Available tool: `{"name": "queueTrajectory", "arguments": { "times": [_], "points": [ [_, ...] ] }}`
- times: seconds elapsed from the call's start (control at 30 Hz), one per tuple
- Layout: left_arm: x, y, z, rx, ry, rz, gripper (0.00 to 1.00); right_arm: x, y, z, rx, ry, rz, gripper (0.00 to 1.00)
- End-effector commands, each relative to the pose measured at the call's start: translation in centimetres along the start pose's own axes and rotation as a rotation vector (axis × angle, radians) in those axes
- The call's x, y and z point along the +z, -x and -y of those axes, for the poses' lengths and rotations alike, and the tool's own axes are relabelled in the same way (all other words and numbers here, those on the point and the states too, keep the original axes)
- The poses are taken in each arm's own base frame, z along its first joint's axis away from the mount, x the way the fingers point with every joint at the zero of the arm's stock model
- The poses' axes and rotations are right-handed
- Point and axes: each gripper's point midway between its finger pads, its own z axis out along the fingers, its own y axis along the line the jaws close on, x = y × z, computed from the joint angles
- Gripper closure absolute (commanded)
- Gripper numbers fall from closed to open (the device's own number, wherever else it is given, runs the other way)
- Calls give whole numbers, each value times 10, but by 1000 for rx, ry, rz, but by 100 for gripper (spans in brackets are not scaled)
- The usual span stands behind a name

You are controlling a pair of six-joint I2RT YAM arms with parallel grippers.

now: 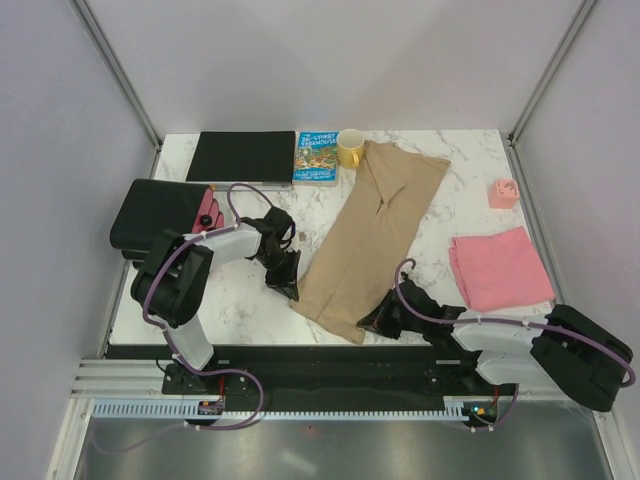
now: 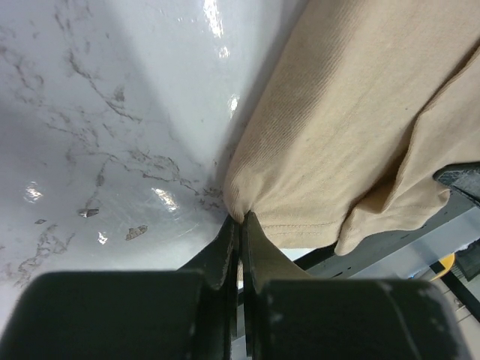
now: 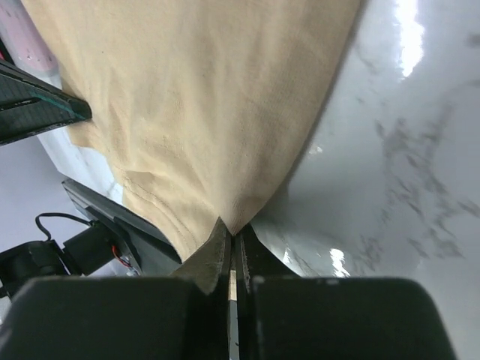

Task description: Fold and stack the t-shirts

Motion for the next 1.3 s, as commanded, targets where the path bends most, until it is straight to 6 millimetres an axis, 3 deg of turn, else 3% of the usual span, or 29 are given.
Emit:
{"name": "queueTrajectory", "arguments": {
  "times": [0.0,0.2,0.4,0.57,0.8,0.97,1.27],
  "points": [
    [3,-8,-8,13,33,-8,98,-14,0,40,-28,-134,23,100],
    [-4,-5,6,18,-25,4,98,-24,3,27,-24,-95,39,100],
    [-7,-6,20,20,-84,-8,98,-15,1,24,-46,-113,17,100],
    [-15,-5,32,29,-113,3,98,-6,3,7,-65,-85,9,100],
    [-29,6,49,65,-141,21,98,-4,7,-2,-80,-78,23,100],
    [-36,15,52,86,-127,29,98,-13,12,-16,-99,-65,42,100],
    [-45,29,60,105,-126,50,98,-32,48,-57,-134,-23,165,100]
  ]
}}
